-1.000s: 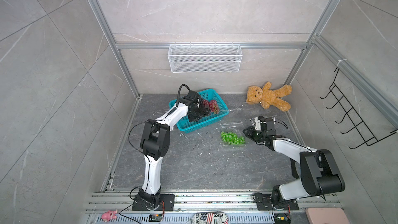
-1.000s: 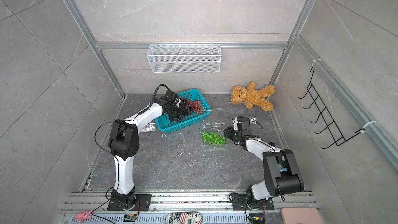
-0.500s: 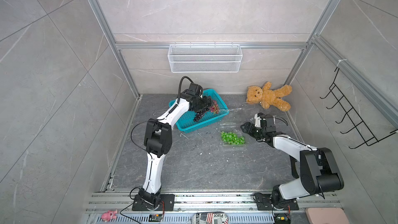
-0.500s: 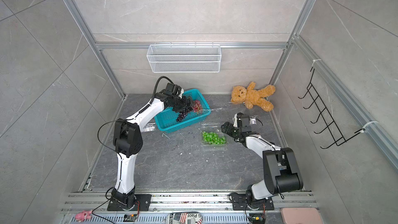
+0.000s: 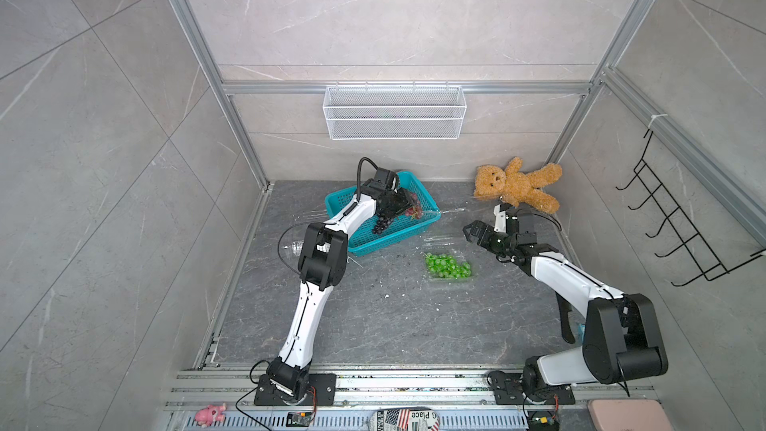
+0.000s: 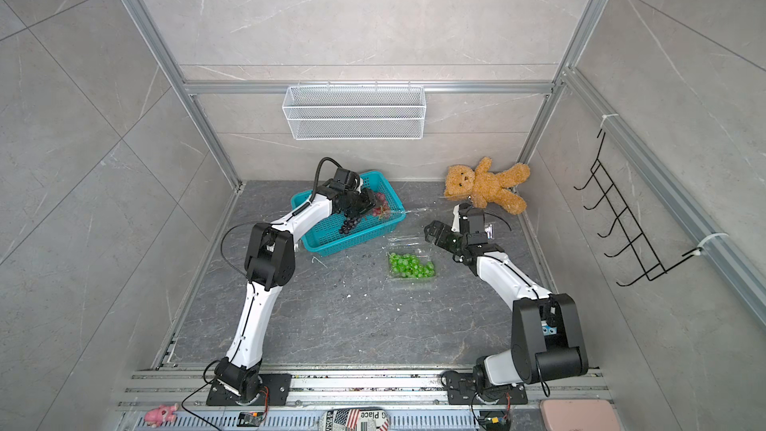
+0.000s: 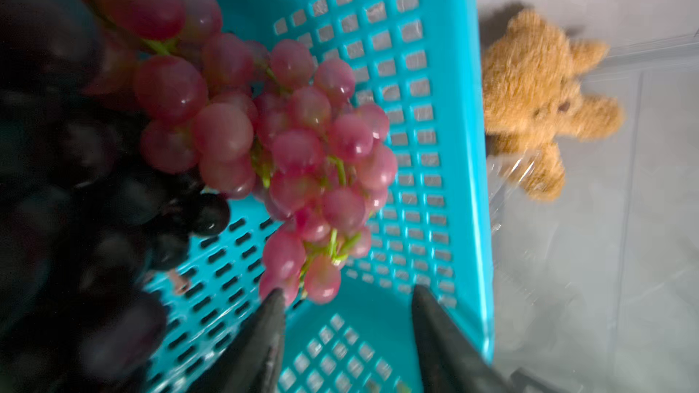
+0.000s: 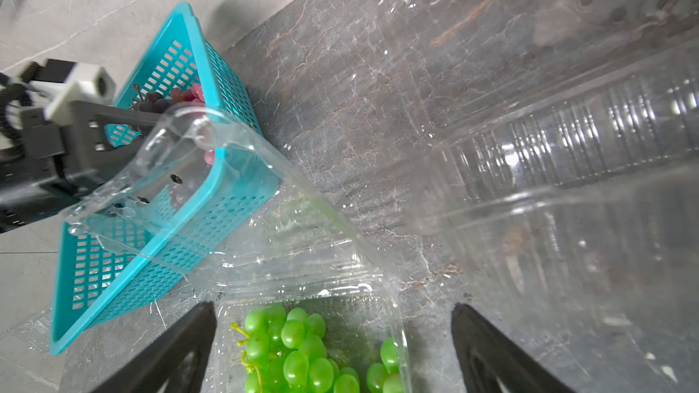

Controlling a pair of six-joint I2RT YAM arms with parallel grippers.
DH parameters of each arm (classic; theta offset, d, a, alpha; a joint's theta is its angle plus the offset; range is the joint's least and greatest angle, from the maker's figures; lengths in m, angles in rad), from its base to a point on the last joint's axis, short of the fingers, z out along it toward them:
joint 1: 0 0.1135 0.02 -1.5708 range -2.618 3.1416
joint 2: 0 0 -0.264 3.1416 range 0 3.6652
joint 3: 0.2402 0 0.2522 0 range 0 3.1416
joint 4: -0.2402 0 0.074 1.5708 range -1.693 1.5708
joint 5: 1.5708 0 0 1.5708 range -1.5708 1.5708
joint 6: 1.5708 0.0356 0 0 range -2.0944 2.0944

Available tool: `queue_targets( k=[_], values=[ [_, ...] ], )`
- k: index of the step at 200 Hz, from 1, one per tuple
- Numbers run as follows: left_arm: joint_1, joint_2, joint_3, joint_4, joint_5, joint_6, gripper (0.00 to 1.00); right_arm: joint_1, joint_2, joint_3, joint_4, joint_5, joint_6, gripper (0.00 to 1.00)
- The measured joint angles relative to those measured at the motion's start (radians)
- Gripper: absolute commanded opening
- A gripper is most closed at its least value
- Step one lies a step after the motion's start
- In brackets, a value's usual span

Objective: Pack grapes into containers
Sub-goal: Pick up the grape from the basket.

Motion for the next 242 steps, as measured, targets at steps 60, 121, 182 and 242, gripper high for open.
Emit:
queue_targets(
  k=[60, 121, 182, 242],
  values=[
    [-0.003, 0.068, 0.071, 0.023, -0.022, -0.027, 0.32, 0.000, -0.004, 0.000, -0.017, 0.004, -0.008, 0.99],
    [-0.003, 0.108, 0.132, 0.019, -0.048, -0.020, 0.11, 0.000, -0.017, 0.000, -0.030, 0.018, -0.008, 0.99],
    [-0.003, 0.108, 0.140, 0.005, -0.058, 0.015, 0.00, 0.000, -0.031, 0.000, -0.031, 0.022, -0.008, 0.99],
    [-0.002, 0.096, 0.139, -0.030, -0.080, 0.068, 0.00, 0.000, -0.042, 0.000, -0.031, 0.022, -0.007, 0.99]
  ],
)
